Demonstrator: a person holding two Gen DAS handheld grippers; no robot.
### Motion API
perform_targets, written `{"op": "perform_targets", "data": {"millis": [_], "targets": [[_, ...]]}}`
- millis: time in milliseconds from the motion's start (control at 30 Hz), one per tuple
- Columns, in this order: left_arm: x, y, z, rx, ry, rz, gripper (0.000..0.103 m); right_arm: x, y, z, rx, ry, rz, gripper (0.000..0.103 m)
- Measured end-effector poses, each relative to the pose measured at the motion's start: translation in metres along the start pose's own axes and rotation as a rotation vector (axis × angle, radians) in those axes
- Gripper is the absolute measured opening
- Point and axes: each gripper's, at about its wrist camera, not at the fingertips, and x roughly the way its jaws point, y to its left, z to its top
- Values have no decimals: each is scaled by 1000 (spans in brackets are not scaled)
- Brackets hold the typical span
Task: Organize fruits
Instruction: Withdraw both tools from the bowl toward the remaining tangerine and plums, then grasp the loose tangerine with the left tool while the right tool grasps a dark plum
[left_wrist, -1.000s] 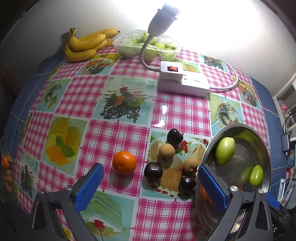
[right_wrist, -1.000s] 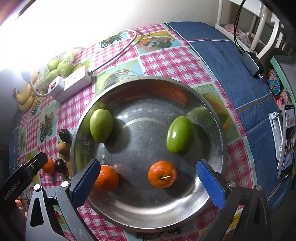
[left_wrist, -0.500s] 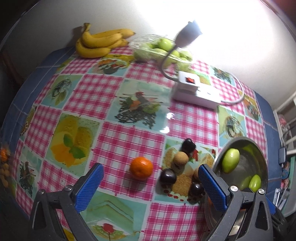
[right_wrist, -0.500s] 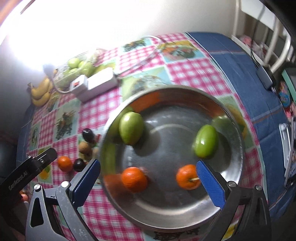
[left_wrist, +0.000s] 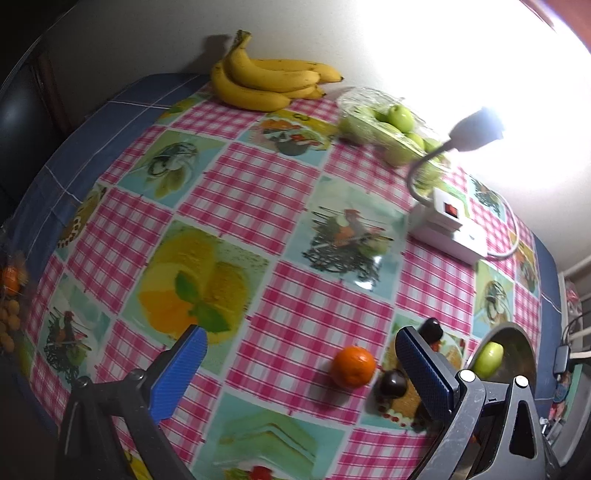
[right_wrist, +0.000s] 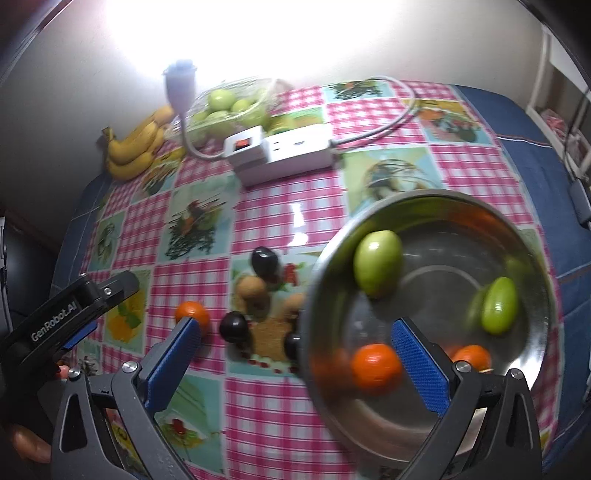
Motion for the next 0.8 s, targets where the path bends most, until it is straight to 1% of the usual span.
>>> {"op": "perform_targets", "data": {"millis": [167, 267, 433, 500, 567, 600, 633, 667, 733, 800], "targets": [[8, 11, 3, -31, 44, -1, 103, 9, 20, 3, -16, 7, 24, 103], [11, 14, 4, -48, 58, -8, 103, 15, 33, 2, -48, 15, 18, 103], [15, 20, 7, -95, 74, -40, 103, 25, 47, 1, -73, 30, 20, 102], [18, 20, 7, -96, 82, -50, 103, 30, 51, 1, -84, 36, 11, 100], [22, 19, 8, -91, 97, -71, 102, 35, 53, 0, -95, 49, 2, 94], [24, 18, 8, -91, 106, -83, 102, 37, 54, -1, -96, 53, 0, 93], [26, 15, 8, -91, 115, -96, 102, 38, 53, 0, -94, 57, -2, 89], [28, 14, 8, -88, 120, -101, 102, 40, 53, 0, -91, 60, -3, 83], [33, 7, 7, -75, 137, -114, 102, 44, 53, 0, -85, 74, -3, 76], [37, 3, 6, -73, 154, -130, 98, 47, 54, -1, -87, 87, -2, 71]]}}
